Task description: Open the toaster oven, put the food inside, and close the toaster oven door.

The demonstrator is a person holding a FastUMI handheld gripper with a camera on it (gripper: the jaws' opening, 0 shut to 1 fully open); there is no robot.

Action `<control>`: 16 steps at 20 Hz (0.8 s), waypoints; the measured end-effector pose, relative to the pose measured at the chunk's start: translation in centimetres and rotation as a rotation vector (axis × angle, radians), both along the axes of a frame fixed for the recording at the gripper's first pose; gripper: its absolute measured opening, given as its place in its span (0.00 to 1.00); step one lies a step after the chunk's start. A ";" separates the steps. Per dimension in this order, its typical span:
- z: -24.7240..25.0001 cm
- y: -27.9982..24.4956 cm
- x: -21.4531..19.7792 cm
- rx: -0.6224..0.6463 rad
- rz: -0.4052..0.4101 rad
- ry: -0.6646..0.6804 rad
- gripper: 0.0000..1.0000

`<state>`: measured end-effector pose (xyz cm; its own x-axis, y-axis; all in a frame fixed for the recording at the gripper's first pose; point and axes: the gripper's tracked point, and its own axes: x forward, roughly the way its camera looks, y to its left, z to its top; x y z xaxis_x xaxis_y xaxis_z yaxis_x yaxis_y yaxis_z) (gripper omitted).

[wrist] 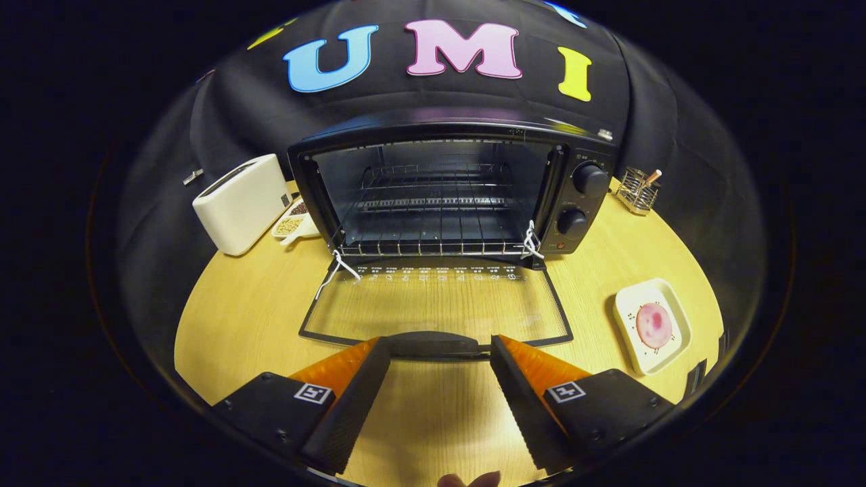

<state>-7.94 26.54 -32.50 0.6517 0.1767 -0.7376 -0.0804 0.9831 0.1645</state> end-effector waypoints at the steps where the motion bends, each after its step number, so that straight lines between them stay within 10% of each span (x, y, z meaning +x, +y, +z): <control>1: 0.2 -0.2 0.1 0.004 0.001 0.001 0.99; 16: 7.5 -17.2 1.5 0.063 0.146 -0.124 0.99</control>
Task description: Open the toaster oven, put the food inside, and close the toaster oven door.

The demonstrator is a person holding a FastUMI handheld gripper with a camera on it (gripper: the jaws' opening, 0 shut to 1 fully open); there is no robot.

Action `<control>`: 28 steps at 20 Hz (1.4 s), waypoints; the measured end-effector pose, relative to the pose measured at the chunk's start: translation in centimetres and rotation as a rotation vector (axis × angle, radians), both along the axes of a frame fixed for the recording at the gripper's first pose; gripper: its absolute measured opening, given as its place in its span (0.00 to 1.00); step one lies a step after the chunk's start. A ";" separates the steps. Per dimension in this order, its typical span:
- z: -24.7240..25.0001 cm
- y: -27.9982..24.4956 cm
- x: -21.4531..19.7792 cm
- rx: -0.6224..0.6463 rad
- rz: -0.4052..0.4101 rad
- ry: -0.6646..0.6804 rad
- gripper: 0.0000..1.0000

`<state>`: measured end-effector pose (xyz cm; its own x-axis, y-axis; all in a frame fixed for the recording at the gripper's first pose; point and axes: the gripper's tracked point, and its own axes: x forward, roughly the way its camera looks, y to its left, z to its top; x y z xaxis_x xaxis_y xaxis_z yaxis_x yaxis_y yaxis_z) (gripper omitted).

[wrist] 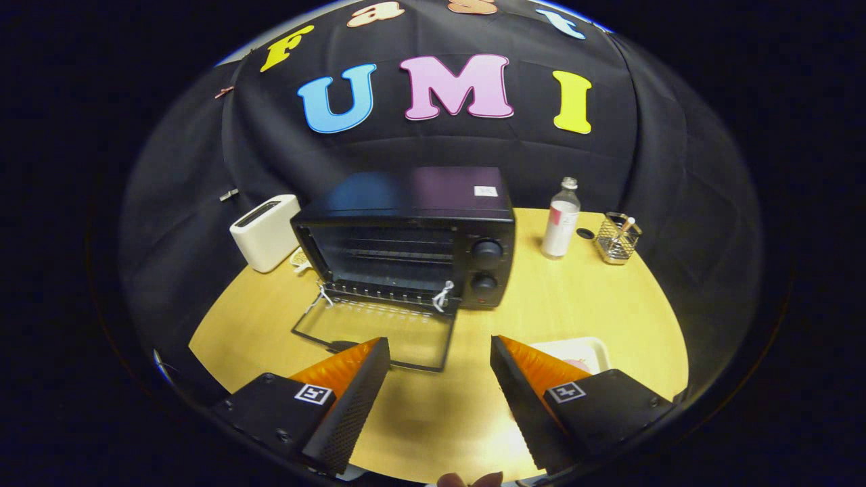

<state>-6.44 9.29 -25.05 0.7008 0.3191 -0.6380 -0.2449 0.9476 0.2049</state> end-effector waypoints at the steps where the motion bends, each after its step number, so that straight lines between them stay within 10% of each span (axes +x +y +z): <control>1: -0.5 -1.8 -0.1 0.000 0.010 0.030 0.99; 15: -14.1 -17.6 1.5 -0.076 0.113 0.497 0.96; 25: -19.7 -17.8 1.8 -0.126 0.147 0.658 0.26; 28: -19.6 -17.4 1.7 -0.077 0.180 0.659 0.21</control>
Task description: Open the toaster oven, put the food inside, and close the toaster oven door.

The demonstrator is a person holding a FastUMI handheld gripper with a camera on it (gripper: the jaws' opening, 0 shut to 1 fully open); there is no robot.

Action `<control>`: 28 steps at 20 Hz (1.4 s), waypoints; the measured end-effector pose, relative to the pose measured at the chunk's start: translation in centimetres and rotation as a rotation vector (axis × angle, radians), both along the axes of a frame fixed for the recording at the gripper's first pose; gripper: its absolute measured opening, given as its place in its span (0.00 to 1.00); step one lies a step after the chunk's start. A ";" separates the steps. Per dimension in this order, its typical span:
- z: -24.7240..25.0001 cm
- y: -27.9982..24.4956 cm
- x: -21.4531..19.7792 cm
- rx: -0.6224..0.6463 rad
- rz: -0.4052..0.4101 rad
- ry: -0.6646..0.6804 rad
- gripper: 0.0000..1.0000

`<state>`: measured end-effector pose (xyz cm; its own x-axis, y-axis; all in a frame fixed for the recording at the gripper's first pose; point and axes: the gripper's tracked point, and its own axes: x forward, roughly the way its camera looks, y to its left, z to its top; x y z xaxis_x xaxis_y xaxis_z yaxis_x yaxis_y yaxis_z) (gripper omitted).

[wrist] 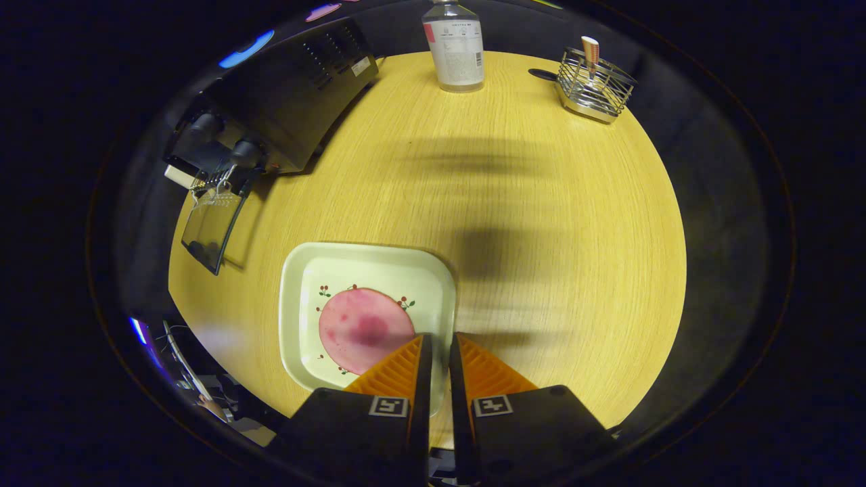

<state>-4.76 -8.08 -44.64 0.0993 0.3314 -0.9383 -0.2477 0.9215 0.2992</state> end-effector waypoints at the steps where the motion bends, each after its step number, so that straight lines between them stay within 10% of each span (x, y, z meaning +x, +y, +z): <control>1: -0.1 0.2 0.0 0.025 -0.005 0.008 0.11; 17: 4.8 2.5 -1.3 0.499 -0.395 0.086 0.06; 28: 13.0 10.6 -3.6 0.578 -0.518 0.063 0.06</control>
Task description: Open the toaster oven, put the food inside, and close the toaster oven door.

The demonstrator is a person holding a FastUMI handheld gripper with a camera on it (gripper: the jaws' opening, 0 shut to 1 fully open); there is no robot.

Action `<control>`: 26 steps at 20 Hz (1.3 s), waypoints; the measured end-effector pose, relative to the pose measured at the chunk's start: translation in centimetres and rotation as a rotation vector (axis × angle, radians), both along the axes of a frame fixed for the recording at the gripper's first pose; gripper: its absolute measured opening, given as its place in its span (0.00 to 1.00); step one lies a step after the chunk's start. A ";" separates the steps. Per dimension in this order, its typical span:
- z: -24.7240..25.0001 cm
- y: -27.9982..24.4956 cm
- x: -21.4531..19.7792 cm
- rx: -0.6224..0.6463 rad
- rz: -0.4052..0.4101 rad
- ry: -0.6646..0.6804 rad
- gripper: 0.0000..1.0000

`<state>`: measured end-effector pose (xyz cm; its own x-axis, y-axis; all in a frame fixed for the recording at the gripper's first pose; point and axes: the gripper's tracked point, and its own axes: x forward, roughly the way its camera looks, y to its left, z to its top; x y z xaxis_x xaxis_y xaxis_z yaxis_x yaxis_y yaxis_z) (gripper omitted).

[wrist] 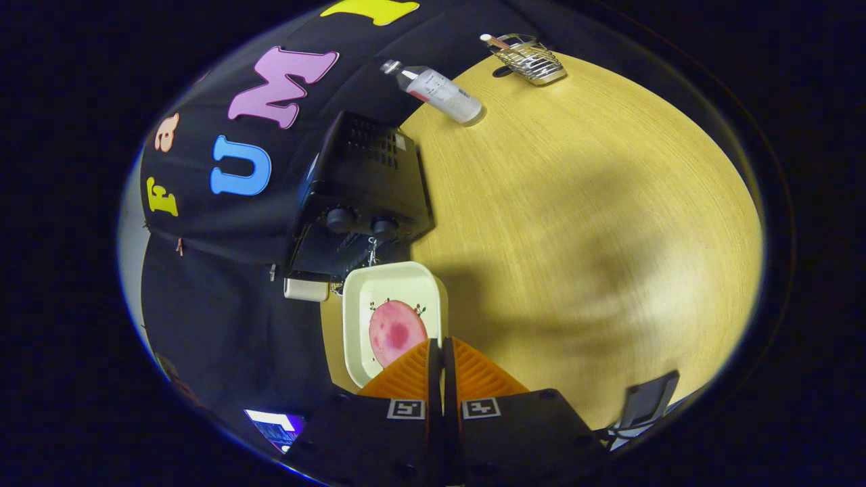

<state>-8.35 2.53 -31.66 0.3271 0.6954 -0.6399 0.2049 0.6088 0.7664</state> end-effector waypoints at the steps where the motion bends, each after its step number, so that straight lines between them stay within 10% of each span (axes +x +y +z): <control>1: 0.5 1.5 -0.2 0.003 -0.006 0.001 0.06; 26: 0.2 21.6 11.1 -0.035 -0.716 0.184 0.05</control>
<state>2.79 24.13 -31.49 0.5779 0.3303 -0.7462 0.6847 0.3013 0.6636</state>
